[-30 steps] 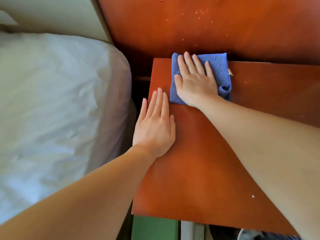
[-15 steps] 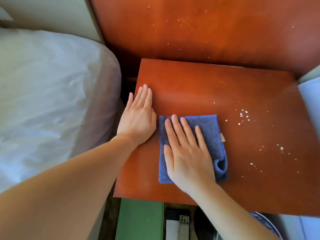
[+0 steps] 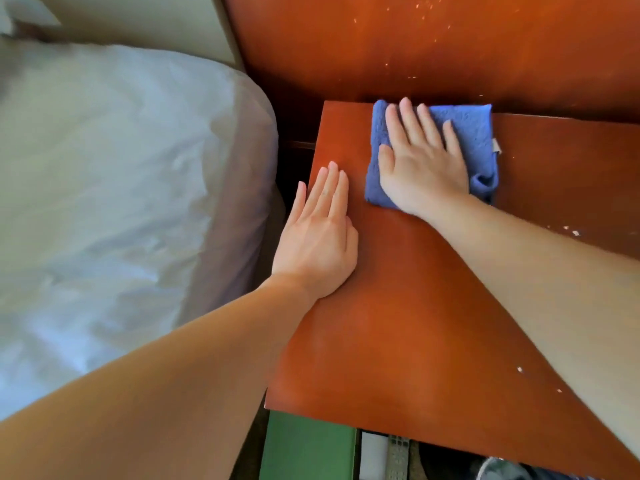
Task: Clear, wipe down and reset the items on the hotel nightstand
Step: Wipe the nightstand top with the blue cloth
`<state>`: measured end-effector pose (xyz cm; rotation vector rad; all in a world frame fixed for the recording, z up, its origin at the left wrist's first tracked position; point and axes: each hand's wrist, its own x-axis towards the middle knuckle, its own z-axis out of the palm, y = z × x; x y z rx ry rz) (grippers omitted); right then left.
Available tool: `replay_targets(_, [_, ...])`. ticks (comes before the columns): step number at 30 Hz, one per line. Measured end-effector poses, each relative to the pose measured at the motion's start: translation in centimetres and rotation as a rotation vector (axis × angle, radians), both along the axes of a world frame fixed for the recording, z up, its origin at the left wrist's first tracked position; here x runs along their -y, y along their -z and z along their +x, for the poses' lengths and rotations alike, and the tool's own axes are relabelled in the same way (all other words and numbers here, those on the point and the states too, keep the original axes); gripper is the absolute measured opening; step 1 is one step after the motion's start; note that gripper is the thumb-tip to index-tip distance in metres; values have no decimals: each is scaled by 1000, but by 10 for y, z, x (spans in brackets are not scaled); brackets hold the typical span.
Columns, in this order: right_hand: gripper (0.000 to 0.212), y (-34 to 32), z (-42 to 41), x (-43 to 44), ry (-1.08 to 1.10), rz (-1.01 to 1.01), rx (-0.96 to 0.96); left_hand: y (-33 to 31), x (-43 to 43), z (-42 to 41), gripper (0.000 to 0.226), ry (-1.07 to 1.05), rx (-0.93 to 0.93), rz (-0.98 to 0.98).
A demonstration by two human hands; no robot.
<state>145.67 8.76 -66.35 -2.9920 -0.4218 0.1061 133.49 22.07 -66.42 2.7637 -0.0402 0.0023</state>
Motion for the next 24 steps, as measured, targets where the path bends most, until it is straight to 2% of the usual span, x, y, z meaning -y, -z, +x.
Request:
replay_targets(7, [57, -3, 28, -16, 33, -16, -46, 0, 3, 0, 68, -44, 15, -10])
replay_targets(12, [54, -11, 29, -56, -240, 28, -112, 2, 7, -2, 80, -181, -4, 54])
replay_targets(16, [52, -9, 21, -78, -437, 47, -91, 4, 5, -1, 84, -181, -7, 70])
replay_targets(20, [52, -7, 27, -58, -423, 17, -46, 3, 5, 1, 78, -149, -4, 104])
replay_targets(24, [54, -2, 30, -17, -280, 1, -18, 1, 3, 0, 74, -22, 52, 160])
